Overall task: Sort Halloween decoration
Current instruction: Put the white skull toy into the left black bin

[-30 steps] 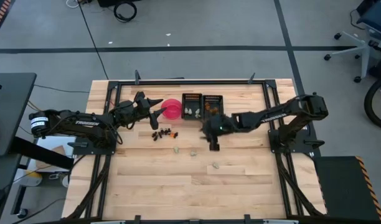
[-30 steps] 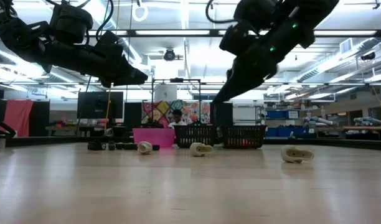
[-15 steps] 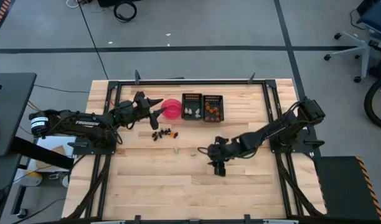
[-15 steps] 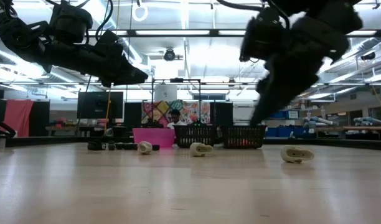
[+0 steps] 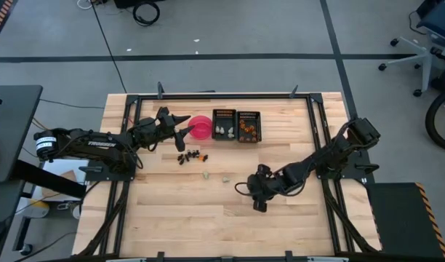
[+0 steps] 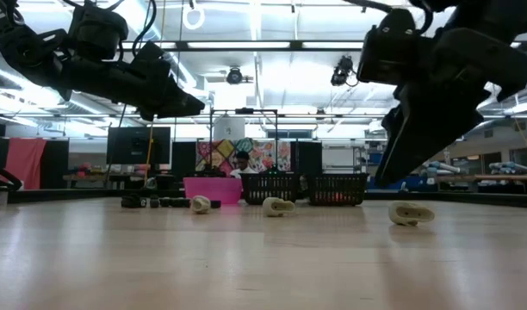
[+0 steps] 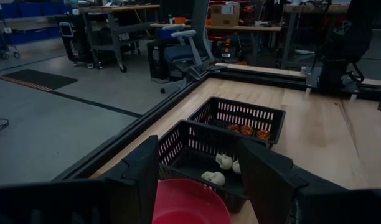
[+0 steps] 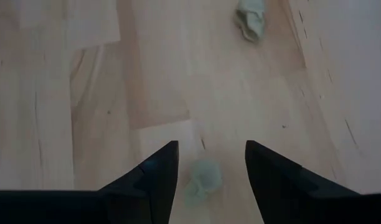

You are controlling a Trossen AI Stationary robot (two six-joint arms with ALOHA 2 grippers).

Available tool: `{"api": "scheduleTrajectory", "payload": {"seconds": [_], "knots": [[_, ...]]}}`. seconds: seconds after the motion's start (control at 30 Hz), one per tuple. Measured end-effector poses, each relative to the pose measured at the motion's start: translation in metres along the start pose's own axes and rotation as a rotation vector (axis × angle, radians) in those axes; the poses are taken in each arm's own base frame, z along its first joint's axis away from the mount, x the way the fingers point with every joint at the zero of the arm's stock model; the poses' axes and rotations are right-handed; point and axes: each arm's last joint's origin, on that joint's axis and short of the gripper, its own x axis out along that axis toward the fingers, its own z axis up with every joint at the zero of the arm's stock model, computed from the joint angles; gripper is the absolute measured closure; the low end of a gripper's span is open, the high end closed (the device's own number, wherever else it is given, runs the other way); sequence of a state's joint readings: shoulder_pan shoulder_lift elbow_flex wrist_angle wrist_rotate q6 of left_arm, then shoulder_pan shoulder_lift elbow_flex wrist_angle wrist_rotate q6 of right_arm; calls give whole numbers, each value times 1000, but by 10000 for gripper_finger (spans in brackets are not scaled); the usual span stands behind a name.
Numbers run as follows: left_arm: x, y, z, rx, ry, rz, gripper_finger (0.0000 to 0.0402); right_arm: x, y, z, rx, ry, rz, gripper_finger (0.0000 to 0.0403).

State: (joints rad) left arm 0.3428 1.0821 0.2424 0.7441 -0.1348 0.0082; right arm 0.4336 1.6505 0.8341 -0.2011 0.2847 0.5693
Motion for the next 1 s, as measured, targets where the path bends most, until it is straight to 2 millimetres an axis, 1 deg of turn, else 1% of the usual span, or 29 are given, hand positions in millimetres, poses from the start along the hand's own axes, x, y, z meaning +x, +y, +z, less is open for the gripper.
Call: {"api": "scheduleTrajectory", "payload": {"seconds": [0.23,0.3,0.53,0.73,0.87,1.0], "knots": [[0,0,0,1,0,0,212,-1,6,-5,-59,-17,-37,212],[0,0,0,1,1,0,212,2,7,-9,-79,-4,-47,212],[0,0,-1,2,7,0,212,24,12,-21,-102,51,-56,212],[0,0,-1,4,13,0,212,26,12,-24,-95,73,-59,214],[0,0,-2,4,17,0,212,25,11,-23,-113,92,-34,229],[0,0,-2,6,17,0,212,25,10,-23,-132,107,-25,259]]}}
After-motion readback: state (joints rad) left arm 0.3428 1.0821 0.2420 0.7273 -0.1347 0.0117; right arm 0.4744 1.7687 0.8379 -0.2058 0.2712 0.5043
